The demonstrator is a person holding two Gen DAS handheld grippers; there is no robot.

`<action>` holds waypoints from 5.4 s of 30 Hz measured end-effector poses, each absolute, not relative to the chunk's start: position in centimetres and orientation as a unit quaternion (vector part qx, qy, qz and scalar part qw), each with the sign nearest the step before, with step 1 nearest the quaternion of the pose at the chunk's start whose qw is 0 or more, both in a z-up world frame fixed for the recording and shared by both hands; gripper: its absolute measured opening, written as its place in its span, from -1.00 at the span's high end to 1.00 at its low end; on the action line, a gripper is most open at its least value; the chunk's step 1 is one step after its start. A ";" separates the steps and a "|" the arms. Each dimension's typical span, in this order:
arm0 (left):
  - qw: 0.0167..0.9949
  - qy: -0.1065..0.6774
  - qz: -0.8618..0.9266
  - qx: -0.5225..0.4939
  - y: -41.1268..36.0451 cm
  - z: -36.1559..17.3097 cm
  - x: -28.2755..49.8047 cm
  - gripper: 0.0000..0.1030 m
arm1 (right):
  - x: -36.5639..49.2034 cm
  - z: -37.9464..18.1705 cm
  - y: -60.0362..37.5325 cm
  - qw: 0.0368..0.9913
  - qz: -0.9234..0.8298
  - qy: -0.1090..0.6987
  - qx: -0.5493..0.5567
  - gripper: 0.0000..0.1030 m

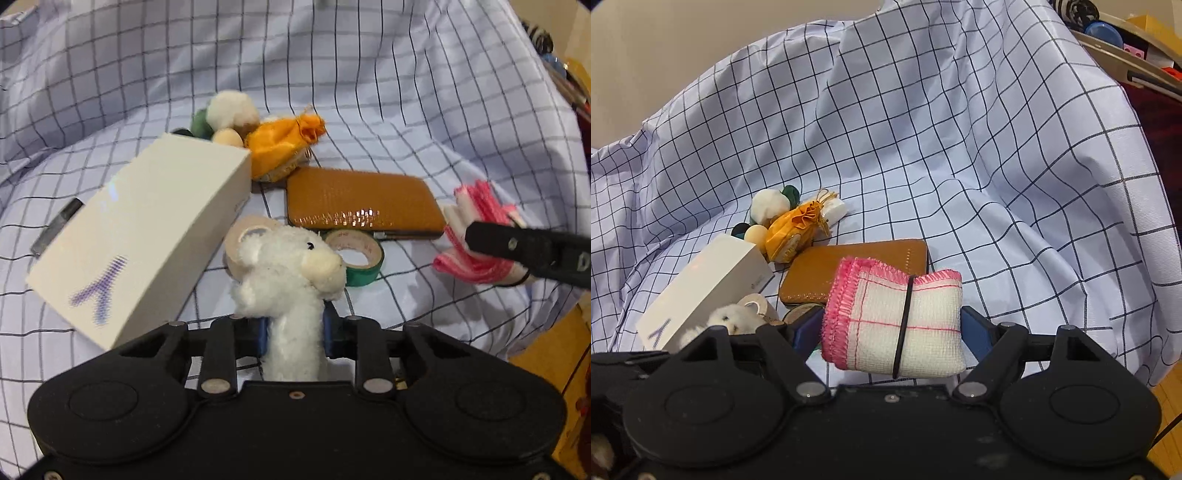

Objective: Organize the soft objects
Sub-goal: 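Carry the lamb in the left gripper toward the basket while the right gripper carries the towel, then lower the lamb into the basket and open the left gripper while the right gripper holds the towel, then lower the towel into the basket beside the lamb and open the right gripper, then lift both open grippers up out of the basket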

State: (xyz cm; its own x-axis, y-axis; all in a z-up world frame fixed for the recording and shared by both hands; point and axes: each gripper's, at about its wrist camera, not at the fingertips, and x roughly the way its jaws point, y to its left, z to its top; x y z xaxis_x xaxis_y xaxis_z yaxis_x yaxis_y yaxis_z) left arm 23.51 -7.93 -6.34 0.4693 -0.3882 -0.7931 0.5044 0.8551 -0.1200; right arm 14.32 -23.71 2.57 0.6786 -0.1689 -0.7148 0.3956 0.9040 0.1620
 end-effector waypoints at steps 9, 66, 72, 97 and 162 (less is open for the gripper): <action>0.876 0.413 -0.248 0.029 -5.6 -2.2 20.2 0.49 | 11.5 4.9 -21.3 0.919 -0.133 0.347 0.134 -0.51; 0.916 0.386 -0.112 0.001 -0.9 -2.3 4.1 0.49 | -5.5 7.0 -15.1 0.940 -0.082 0.317 0.099 -0.51; 0.916 0.387 -0.109 0.003 -1.0 -2.4 4.0 0.49 | -5.4 6.8 -15.1 0.938 -0.081 0.322 0.099 -0.51; 0.924 0.376 -0.068 0.003 -0.4 -2.3 3.1 -0.52 | -5.0 6.1 -15.1 0.932 -0.071 0.342 0.091 -0.51; 0.932 0.355 -0.060 0.048 -0.5 -2.1 4.1 -0.77 | -2.9 5.9 -16.8 0.940 -0.096 0.322 0.055 -0.59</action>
State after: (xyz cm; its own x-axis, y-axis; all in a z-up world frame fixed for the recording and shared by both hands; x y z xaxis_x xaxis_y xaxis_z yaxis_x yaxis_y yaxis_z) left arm 4.13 -0.46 -2.09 0.7404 -0.0782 -0.6676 0.1463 0.9881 0.0465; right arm -2.87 -16.82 5.89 0.7741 -0.1457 -0.6161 0.2171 0.9752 0.0421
